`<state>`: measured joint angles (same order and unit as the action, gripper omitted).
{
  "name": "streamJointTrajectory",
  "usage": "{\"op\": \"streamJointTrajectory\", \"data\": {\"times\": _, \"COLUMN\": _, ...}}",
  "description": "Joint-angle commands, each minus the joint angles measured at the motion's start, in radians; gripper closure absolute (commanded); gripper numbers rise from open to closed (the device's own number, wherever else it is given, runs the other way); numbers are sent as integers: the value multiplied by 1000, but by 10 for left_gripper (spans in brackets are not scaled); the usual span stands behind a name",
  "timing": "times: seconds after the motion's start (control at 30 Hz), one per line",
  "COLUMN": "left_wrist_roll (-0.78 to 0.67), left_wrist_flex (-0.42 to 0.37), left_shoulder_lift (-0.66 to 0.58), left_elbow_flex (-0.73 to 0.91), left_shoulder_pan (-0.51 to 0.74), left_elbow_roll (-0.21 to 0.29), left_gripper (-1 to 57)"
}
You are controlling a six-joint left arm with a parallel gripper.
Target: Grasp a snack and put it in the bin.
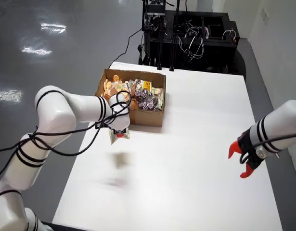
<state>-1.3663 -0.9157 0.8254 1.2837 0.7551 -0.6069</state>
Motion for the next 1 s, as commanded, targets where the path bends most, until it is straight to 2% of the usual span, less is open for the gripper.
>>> {"op": "streamJointTrajectory", "data": {"times": 0.03, "left_wrist_roll": 104, "left_wrist_flex": -22, "left_shoulder_lift": 7, "left_elbow_flex": -112, "left_shoulder_pan": -1, "left_elbow_roll": -2, "left_gripper": 568}}
{"op": "streamJointTrajectory", "data": {"times": 0.37, "left_wrist_roll": 286, "left_wrist_flex": -26, "left_shoulder_lift": 50, "left_elbow_flex": -311, "left_shoulder_pan": -16, "left_elbow_roll": -2, "left_gripper": 569}}
{"op": "streamJointTrajectory", "data": {"times": 0.77, "left_wrist_roll": 466, "left_wrist_flex": 70, "left_shoulder_lift": 135, "left_elbow_flex": -483, "left_shoulder_pan": -46, "left_elbow_roll": 2, "left_gripper": 569}}
{"op": "streamJointTrajectory", "data": {"times": 1.0, "left_wrist_roll": 585, "left_wrist_flex": 92, "left_shoulder_lift": 239, "left_elbow_flex": -669, "left_shoulder_pan": -59, "left_elbow_roll": 18, "left_gripper": 569}}
